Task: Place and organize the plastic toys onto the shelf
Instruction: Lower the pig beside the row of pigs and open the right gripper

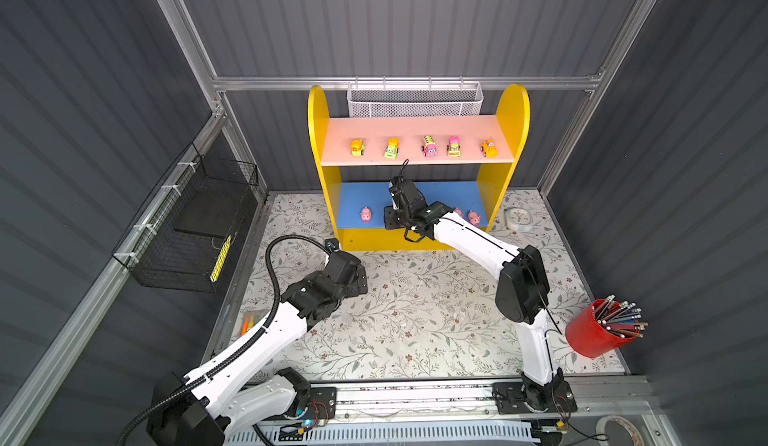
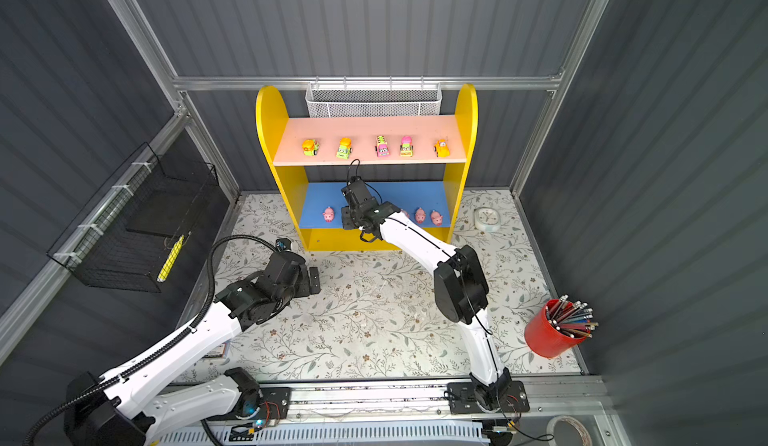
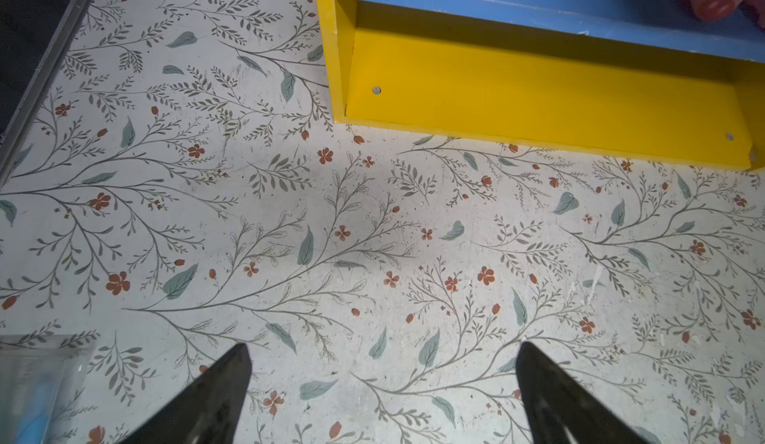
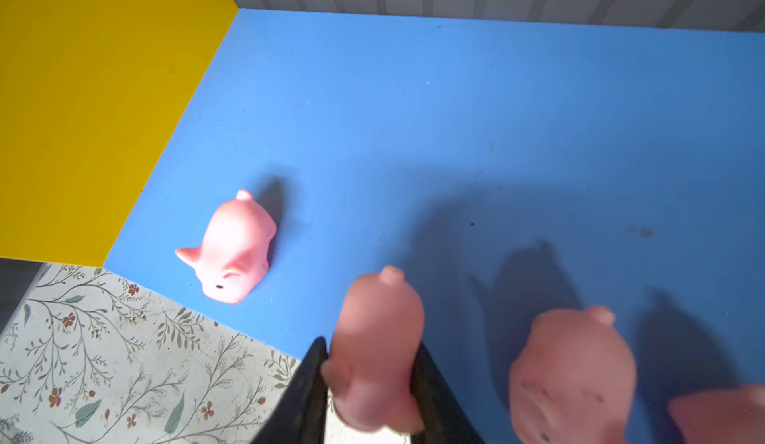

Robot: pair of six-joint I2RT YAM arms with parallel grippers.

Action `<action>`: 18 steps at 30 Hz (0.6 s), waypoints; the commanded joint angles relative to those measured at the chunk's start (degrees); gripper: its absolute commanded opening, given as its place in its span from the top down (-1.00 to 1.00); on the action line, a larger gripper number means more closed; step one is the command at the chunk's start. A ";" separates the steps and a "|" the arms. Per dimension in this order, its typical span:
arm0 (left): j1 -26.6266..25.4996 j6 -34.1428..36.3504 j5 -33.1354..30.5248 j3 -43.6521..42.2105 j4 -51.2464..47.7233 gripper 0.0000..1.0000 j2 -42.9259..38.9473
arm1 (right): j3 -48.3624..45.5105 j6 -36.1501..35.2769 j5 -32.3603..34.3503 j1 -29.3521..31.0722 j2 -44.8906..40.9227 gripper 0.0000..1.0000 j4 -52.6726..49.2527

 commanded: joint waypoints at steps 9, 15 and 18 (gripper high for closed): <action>-0.17 0.75 -0.57 -0.29 0.74 -0.99 -0.68 | 3.10 -0.07 -0.21 -0.24 2.76 0.31 -2.39; -0.17 0.83 -0.68 -0.28 0.75 -1.00 -0.80 | 3.37 -0.08 -0.05 -0.30 3.14 0.19 -2.67; -0.17 1.05 -0.77 -0.14 0.61 -1.00 -0.68 | 3.76 0.02 -0.16 -0.32 3.34 0.11 -2.80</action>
